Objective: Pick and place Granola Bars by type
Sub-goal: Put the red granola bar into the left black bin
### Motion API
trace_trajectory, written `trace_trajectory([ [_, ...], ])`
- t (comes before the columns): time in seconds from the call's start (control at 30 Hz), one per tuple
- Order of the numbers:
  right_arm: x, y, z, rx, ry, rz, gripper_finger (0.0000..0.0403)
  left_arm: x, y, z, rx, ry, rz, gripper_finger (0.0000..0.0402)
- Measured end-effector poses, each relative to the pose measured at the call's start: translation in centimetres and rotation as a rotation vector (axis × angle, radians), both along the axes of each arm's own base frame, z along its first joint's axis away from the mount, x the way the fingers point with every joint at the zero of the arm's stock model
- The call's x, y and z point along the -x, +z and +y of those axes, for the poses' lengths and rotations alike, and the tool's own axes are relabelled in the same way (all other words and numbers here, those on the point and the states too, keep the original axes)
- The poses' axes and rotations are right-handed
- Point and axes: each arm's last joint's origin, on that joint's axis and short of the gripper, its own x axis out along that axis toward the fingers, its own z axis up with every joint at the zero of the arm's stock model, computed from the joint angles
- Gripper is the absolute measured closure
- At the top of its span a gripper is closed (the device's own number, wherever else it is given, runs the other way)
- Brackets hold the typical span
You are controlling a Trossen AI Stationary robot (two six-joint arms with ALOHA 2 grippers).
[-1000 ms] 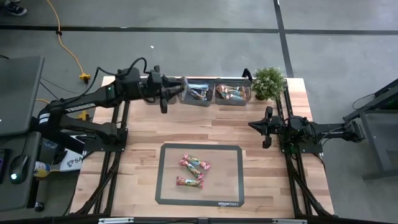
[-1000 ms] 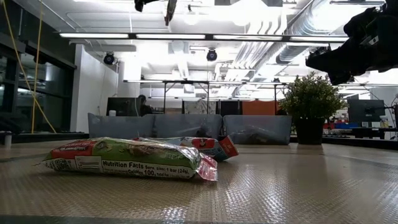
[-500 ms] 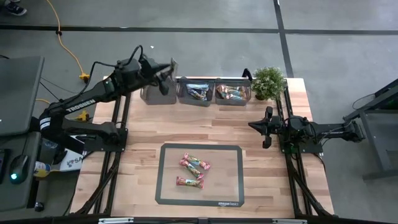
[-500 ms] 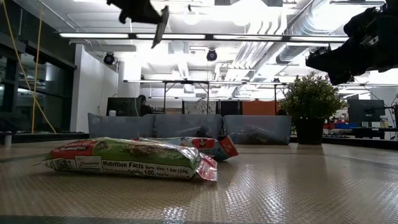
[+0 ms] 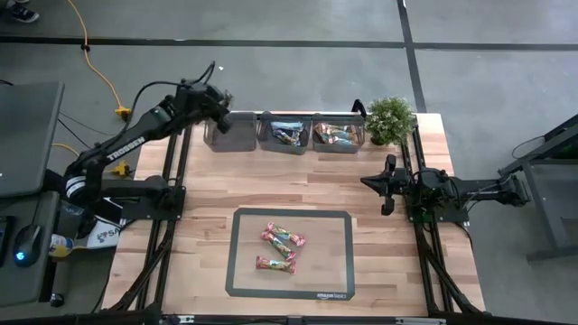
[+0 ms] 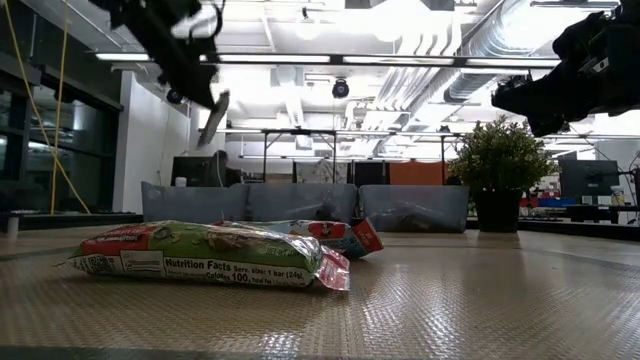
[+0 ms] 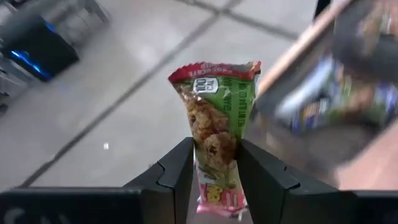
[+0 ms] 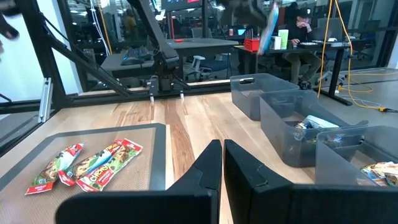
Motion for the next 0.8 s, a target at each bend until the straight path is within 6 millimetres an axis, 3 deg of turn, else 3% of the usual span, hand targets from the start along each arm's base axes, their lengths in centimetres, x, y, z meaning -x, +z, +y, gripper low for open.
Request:
trace_trajectory([
  [0.13, 0.0, 0.0, 0.0, 0.000, 0.000, 0.000, 0.0402, 0.4, -3.0, 0.9, 0.107, -0.094, 0.148, 0.0283],
  [0.5, 0.0, 0.0, 0.0, 0.000, 0.000, 0.000, 0.0402, -0.4, -8.1, 2.1, 0.273, -0.383, 0.548, 0.0283],
  [0.8, 0.0, 0.0, 0.0, 0.000, 0.000, 0.000, 0.0402, -0.9, -9.5, 2.8, 0.311, -0.394, 0.605, 0.0283],
])
